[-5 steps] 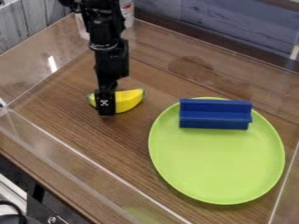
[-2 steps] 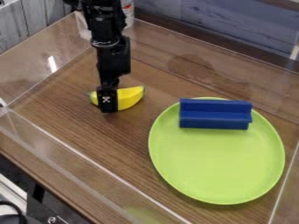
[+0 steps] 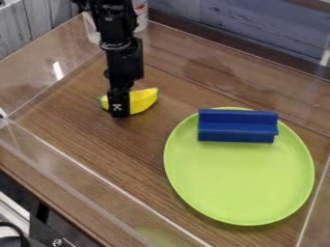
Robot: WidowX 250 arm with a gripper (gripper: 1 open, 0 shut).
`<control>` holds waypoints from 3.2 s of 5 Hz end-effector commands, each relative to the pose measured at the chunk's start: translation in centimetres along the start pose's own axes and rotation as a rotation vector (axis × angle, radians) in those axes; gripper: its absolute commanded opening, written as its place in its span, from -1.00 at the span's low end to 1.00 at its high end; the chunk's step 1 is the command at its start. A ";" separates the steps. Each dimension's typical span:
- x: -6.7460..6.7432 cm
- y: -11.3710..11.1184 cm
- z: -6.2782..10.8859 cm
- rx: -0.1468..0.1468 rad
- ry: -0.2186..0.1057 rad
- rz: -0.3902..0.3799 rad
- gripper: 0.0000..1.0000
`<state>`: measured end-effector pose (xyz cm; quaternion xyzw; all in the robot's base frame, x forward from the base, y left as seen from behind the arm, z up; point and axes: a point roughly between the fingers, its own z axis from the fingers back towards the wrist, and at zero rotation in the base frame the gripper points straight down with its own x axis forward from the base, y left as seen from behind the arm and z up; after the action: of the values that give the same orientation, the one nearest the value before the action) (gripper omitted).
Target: Put the banana in the green plate
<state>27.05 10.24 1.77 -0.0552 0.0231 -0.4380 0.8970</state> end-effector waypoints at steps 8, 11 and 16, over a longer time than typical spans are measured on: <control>1.7 -0.6 2.1 -0.027 -0.025 0.068 -1.00; 2.2 -0.6 2.5 -0.039 -0.029 0.095 -1.00; 4.1 -1.2 4.0 -0.041 -0.029 0.112 -1.00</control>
<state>27.92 6.49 3.89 -0.1032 0.0530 -0.3809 0.9173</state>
